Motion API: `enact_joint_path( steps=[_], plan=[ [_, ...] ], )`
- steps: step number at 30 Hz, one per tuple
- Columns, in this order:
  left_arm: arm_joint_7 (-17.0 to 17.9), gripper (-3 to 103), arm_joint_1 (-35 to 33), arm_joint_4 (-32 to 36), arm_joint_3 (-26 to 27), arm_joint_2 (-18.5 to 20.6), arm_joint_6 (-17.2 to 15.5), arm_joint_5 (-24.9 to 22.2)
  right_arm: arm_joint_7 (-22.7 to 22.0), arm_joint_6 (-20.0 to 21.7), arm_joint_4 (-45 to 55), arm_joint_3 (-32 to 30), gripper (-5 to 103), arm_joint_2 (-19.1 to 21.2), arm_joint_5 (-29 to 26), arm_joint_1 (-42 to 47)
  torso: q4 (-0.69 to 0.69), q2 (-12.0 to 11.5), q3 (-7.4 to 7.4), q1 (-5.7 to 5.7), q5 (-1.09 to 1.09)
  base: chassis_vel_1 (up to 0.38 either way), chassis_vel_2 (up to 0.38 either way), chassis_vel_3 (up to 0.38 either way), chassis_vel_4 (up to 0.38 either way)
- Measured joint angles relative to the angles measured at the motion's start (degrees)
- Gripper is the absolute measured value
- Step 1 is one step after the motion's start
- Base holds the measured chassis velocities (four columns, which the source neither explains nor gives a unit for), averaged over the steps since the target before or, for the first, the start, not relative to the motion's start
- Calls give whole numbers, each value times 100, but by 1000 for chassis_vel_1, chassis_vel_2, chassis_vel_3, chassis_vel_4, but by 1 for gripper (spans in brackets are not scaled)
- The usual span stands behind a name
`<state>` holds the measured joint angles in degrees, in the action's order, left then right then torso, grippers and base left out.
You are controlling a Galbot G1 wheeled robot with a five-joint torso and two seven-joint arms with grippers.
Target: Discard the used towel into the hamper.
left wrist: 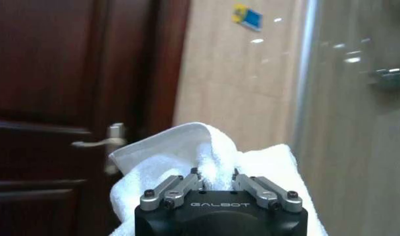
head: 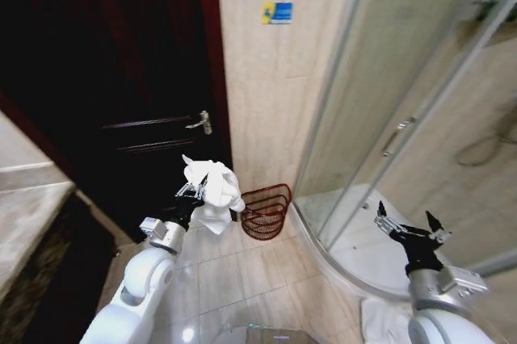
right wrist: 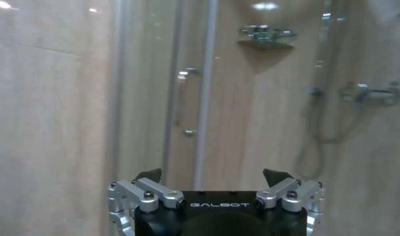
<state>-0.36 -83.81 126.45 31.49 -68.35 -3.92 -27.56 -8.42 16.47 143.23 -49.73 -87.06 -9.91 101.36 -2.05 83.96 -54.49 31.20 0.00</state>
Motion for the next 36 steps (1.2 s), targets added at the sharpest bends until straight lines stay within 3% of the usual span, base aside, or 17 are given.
enact_joint_path(
  steps=[4,8,17,36],
  plan=[
    [-181,15,-17,-88,29,-27,234,71,-1,-9,0,-12,100,-14,12,-1,3,0,0,0,0,-111,-123,-128,-141],
    [-335,15,-40,-215,55,-49,503,316,-1,-42,0,-5,100,-19,12,-26,-4,0,0,-1,0,-50,-42,-20,-43],
    [-385,15,-56,-311,33,-83,600,324,-19,-51,0,7,100,-28,12,-33,-2,-3,1,0,0,-23,24,23,-28],
    [-517,15,-205,-509,44,-301,766,503,73,-208,0,-7,100,-39,3,-70,-4,-650,346,-302,0,-2,2,3,-2]
  ],
)
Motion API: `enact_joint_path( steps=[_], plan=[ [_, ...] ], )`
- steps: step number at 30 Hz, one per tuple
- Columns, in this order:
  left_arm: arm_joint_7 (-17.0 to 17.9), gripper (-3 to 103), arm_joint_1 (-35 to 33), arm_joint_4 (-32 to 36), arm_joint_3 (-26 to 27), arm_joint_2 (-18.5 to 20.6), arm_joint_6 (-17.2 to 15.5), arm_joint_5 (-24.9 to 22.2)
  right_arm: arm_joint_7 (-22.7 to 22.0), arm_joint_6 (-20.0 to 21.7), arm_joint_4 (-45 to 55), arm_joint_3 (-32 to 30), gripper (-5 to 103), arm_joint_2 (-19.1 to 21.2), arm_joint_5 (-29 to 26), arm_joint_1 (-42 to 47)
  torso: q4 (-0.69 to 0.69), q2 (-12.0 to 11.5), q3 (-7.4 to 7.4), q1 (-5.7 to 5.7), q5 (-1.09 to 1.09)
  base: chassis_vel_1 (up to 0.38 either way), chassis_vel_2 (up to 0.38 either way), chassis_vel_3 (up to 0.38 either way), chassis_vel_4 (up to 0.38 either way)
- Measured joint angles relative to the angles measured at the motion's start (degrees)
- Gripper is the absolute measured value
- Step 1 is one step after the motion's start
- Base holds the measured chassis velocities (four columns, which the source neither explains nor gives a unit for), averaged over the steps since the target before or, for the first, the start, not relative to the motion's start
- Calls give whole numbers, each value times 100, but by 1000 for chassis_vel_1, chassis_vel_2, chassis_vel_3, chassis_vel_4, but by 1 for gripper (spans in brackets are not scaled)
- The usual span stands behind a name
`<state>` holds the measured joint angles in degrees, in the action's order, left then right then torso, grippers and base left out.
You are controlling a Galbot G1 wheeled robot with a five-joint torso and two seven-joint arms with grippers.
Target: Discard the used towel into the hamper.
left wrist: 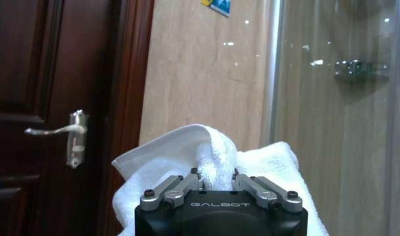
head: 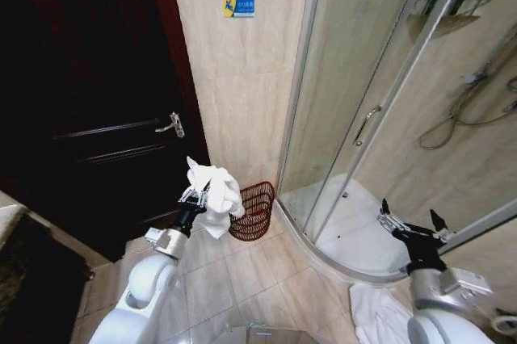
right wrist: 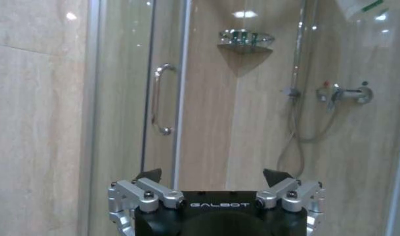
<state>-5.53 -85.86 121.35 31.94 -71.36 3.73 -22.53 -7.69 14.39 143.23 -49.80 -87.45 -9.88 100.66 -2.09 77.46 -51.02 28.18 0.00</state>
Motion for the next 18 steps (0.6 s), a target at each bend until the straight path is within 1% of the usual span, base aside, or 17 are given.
enact_joint_path(
  steps=[2,3,6,7,8,9,11,12,13,15,18],
  plan=[
    [99,15,28,-71,30,-123,-6,60,204,-107,-86,-14,100,-115,134,1,1,-94,51,-43,1,0,0,0,0],
    [99,15,28,-71,30,-123,-6,60,204,-107,-86,-14,100,-115,134,1,1,-94,51,-43,1,0,0,0,0],
    [317,15,90,-118,70,-293,-142,290,443,-409,-335,-11,100,-326,314,2,1,-209,110,-101,1,0,0,0,0],
    [467,15,149,-194,94,-360,-197,460,809,-1193,-736,-45,100,-466,573,39,1,-336,177,-160,0,0,0,0,0],
    [503,15,172,-224,93,-347,-192,502,988,-1462,-843,-57,100,-468,591,83,1,-386,205,-181,0,0,0,0,0],
    [503,15,172,-224,93,-347,-192,502,988,-1462,-843,-57,100,-468,591,83,1,-386,205,-181,0,0,0,0,0],
    [527,15,237,-243,91,-300,-175,600,1204,-1795,-891,-12,100,-468,581,176,2,-480,258,-223,0,0,0,0,0],
    [526,15,265,-242,91,-283,-174,613,1279,-1884,-885,2,100,-468,581,201,1,-519,281,-240,0,0,0,0,0],
    [526,15,265,-242,91,-283,-174,613,1279,-1884,-885,2,100,-468,581,201,1,-519,281,-240,0,0,0,0,0],
    [502,15,338,-269,89,-270,-110,644,1345,-1974,-823,23,100,-468,597,235,1,-604,329,-278,0,0,0,0,0],
    [473,15,381,-375,89,-287,-19,670,1257,-1963,-715,31,100,-469,610,253,2,-696,378,-320,1,0,0,0,0]
  ],
)
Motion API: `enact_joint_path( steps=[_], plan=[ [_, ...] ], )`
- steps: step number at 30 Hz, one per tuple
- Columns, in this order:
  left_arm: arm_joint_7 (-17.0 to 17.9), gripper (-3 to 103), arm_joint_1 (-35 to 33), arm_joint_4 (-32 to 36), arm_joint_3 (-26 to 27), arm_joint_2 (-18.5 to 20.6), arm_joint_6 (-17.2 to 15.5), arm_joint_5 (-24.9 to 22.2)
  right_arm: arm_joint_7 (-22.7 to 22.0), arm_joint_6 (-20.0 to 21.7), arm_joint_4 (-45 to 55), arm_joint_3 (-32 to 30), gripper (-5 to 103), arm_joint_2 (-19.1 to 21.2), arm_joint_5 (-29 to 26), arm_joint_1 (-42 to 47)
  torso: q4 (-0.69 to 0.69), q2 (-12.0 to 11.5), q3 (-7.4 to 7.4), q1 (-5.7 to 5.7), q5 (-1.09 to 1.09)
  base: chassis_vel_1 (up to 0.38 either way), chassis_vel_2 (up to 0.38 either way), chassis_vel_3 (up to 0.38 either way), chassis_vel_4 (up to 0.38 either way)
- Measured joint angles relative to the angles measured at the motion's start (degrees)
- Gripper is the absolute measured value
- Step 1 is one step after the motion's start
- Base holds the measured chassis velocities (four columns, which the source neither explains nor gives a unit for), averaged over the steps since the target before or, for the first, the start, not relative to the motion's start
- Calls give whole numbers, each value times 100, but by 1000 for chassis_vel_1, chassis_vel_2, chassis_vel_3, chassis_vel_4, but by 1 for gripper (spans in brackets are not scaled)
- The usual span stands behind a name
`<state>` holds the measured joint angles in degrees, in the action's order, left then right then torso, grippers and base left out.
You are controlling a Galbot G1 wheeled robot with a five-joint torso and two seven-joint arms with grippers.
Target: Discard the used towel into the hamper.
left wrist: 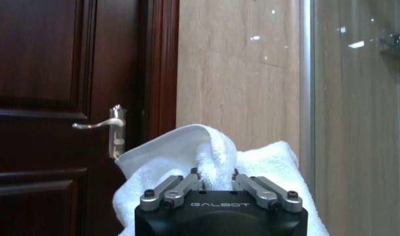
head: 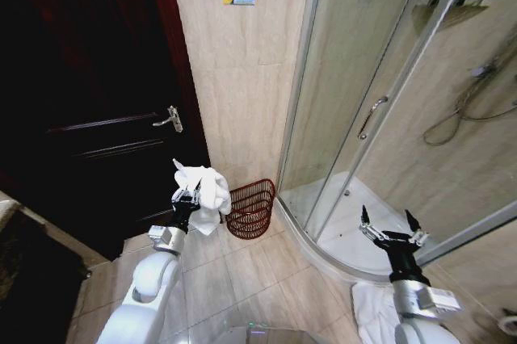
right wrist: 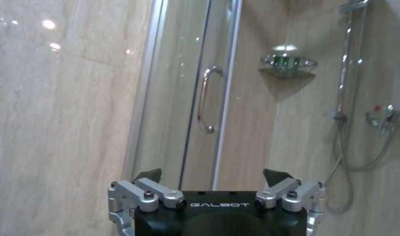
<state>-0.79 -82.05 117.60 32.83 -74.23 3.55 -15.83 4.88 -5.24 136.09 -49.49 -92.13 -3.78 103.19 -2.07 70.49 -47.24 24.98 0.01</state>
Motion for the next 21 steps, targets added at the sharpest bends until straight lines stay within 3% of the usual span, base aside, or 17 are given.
enact_joint_path(
  steps=[9,21],
  plan=[
    [-132,15,-18,-253,-12,-178,314,-31,-565,238,41,47,100,-2,68,-26,0,-308,163,-146,-1,0,0,0,0],
    [-125,15,-69,-266,82,-233,433,40,-594,-95,-84,132,100,-11,192,20,0,-622,338,-285,-1,0,0,0,0]
  ],
)
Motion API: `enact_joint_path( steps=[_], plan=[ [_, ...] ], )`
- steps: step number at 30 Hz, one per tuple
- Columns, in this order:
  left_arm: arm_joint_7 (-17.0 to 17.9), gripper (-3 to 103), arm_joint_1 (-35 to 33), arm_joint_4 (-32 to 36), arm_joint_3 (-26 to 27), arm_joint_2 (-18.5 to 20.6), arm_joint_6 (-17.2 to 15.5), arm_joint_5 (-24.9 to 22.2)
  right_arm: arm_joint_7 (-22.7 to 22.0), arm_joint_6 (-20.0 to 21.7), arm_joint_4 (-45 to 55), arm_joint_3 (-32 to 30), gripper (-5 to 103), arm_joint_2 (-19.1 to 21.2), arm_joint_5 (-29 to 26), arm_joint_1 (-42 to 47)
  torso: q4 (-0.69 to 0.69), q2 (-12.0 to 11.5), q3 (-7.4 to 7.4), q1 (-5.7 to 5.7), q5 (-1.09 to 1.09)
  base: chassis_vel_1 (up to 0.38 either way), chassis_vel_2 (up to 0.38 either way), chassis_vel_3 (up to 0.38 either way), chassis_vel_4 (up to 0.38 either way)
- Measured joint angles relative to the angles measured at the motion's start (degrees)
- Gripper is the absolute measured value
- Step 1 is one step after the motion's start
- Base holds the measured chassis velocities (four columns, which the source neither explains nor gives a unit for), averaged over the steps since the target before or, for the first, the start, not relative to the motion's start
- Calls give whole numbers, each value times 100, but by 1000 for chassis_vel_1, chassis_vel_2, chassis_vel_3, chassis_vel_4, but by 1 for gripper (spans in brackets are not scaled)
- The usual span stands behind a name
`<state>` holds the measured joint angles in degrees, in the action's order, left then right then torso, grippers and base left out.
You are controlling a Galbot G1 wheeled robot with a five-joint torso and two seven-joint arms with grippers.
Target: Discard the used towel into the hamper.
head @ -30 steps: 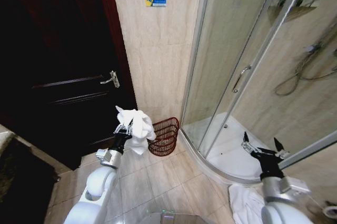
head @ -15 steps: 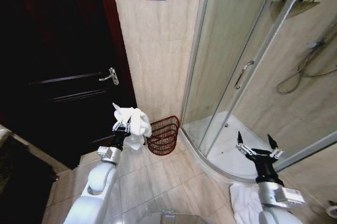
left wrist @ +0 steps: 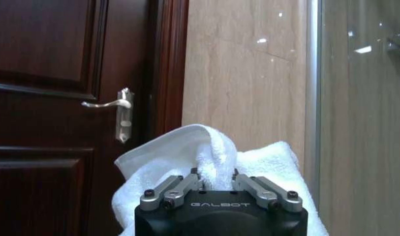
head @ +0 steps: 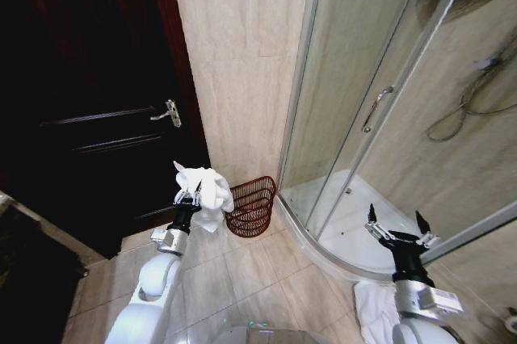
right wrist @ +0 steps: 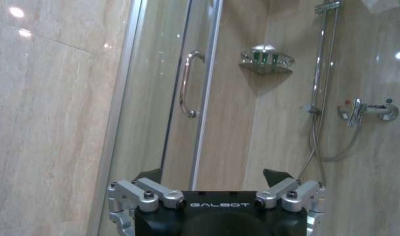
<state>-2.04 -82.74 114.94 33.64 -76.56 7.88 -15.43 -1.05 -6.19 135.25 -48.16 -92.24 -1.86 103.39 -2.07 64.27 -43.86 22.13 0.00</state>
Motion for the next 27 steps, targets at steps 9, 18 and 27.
enact_joint_path(
  steps=[9,18,27],
  plan=[
    [56,15,-151,156,81,-53,85,116,-21,78,142,-75,100,4,-75,-74,-1,-265,145,-119,0,0,0,0,0],
    [106,15,-354,446,124,-93,80,191,-33,-23,120,-68,100,8,-208,-33,-1,-454,249,-205,0,0,0,0,0],
    [96,15,-315,458,57,-140,98,265,-96,-253,118,-139,100,9,-241,161,0,-647,356,-292,0,0,0,0,0]
  ],
)
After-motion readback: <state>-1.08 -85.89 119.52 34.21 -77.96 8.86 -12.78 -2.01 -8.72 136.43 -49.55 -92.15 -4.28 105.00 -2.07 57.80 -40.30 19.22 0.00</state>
